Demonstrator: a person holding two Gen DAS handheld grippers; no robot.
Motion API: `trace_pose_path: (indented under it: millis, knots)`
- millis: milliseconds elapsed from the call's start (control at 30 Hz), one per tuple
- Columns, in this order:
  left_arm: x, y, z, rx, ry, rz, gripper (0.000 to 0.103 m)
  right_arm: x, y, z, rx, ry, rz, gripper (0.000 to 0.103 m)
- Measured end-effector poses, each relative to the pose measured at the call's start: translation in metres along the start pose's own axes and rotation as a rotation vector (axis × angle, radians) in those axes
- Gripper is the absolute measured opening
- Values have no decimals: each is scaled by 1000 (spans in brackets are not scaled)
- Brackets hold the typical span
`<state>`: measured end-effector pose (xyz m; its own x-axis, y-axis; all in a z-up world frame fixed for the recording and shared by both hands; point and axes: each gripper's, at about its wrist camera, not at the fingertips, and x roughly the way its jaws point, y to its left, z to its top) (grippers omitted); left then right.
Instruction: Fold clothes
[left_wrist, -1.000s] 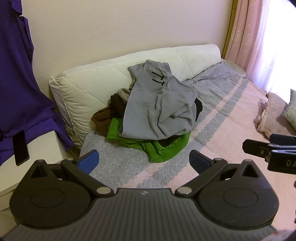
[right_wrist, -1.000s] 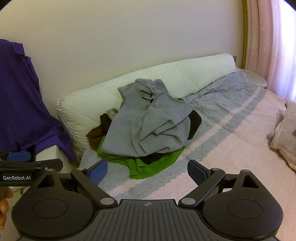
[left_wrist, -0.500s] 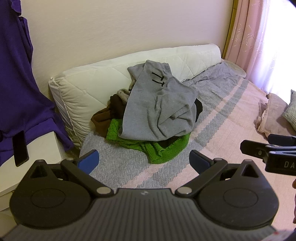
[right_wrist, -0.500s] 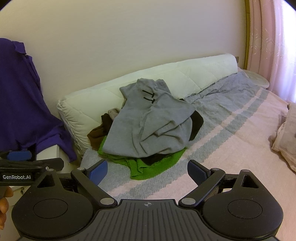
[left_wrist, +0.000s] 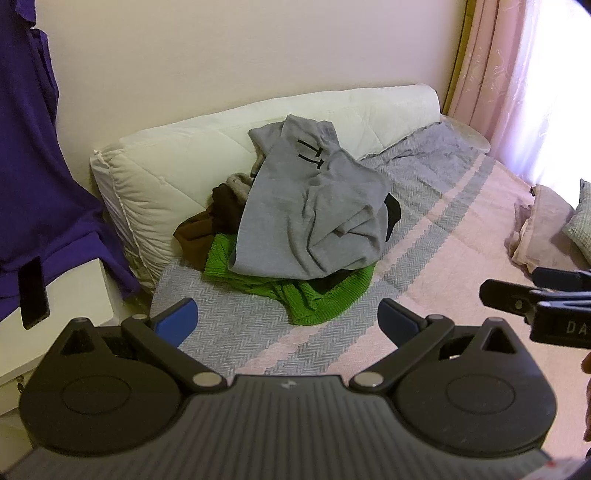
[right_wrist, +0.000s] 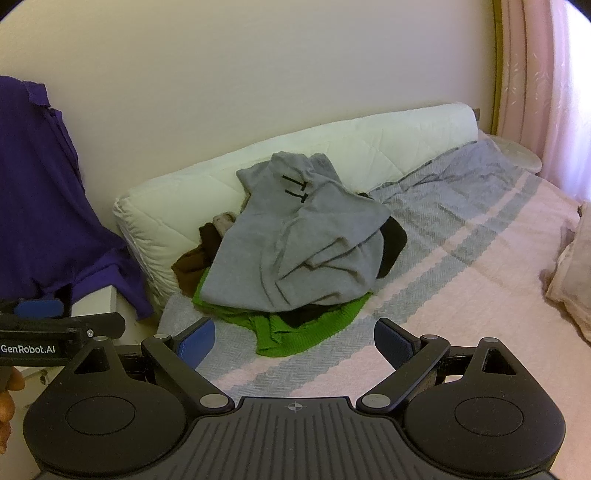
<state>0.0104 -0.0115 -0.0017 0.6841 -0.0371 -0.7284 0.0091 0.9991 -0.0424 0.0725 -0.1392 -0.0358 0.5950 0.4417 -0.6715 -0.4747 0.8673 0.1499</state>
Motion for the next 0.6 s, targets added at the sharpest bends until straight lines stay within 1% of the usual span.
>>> trace_pose_path:
  millis: [200, 367, 467, 600]
  knots:
    - [4, -16, 2, -32, 6, 17, 102, -1, -23, -1, -39, -9, 15, 91]
    - [7, -21, 5, -11, -10, 76, 102, 9, -47, -4, -40, -5, 42, 91]
    - [18, -15, 12, 2, -10, 121, 102, 23, -60, 0, -22, 8, 43, 91]
    - [50, 3, 30, 38, 6, 130, 102, 49, -70, 13, -46, 14, 35, 91]
